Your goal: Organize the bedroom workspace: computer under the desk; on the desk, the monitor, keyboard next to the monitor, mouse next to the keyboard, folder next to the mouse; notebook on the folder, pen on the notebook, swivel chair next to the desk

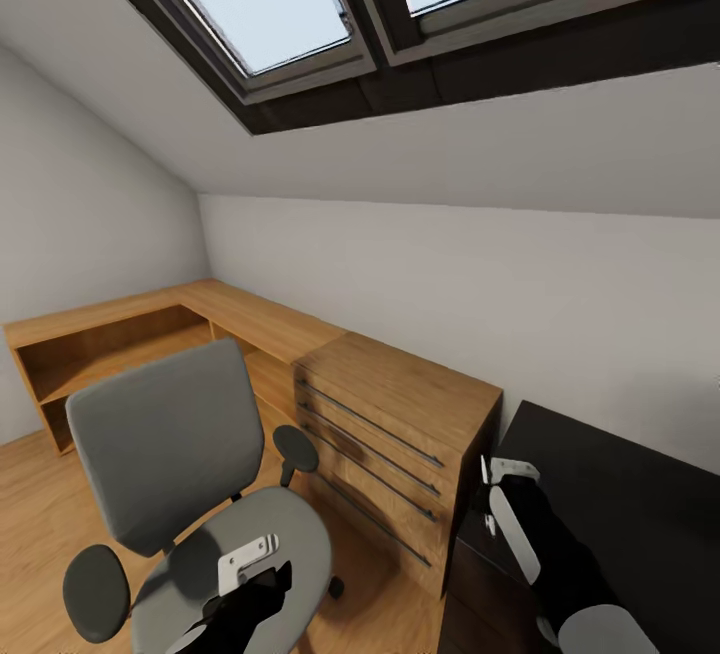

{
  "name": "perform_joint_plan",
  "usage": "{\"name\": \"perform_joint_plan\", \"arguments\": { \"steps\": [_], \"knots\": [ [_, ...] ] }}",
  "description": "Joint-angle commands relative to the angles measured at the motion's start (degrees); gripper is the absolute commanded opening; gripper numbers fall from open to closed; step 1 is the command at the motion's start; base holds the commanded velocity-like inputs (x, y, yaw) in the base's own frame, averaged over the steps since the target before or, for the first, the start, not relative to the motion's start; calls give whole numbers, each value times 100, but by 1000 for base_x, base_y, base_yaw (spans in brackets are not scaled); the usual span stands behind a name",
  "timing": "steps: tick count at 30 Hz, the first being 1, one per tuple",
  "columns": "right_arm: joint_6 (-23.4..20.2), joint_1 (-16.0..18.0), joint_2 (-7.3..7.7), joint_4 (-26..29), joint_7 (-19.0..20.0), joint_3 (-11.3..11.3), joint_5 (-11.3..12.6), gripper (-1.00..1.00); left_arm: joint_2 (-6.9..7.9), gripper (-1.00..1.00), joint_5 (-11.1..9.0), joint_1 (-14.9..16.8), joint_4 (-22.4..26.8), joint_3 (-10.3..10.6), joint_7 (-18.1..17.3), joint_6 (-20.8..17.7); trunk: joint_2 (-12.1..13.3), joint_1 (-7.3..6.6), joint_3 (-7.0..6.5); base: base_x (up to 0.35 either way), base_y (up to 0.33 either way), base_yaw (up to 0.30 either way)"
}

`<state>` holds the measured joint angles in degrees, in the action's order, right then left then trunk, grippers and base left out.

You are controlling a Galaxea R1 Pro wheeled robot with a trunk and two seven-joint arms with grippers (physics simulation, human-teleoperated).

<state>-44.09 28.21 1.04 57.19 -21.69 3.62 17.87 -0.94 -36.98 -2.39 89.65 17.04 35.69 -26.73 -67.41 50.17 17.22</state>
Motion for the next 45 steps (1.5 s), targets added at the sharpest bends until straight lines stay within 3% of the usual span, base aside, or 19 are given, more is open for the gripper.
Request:
{"name": "perform_joint_plan", "arguments": {
  "steps": [1,9,15,23,39,45],
  "knots": [
    [-29,0,6,102,-60,21,68,-100,-1,100,-46,2,10,2,43,-9,37,-23,-12,-97,0,0],
    [-228,-97,2,928,-82,11,93,-100,4,100,-46,2,9,-1,43,-10,358,-199,-156,-231,0,0],
    [-305,-193,2,1323,-148,-41,243,-100,6,100,-46,2,9,-7,43,-15,358,-199,-156,-330,0,0],
    [-310,-202,-9,1380,-190,-46,260,-100,6,100,-46,2,9,-8,39,-20,479,-264,-210,-315,0,0],
    [-301,-207,0,1501,-402,-112,448,-100,1,100,-48,3,9,-2,24,-24,479,-264,-210,-18,0,-4],
    [-287,-221,1,1561,-415,-182,469,-100,-2,100,-28,2,5,29,5,-20,479,-264,-210,0,0,-207]
  ]
}}
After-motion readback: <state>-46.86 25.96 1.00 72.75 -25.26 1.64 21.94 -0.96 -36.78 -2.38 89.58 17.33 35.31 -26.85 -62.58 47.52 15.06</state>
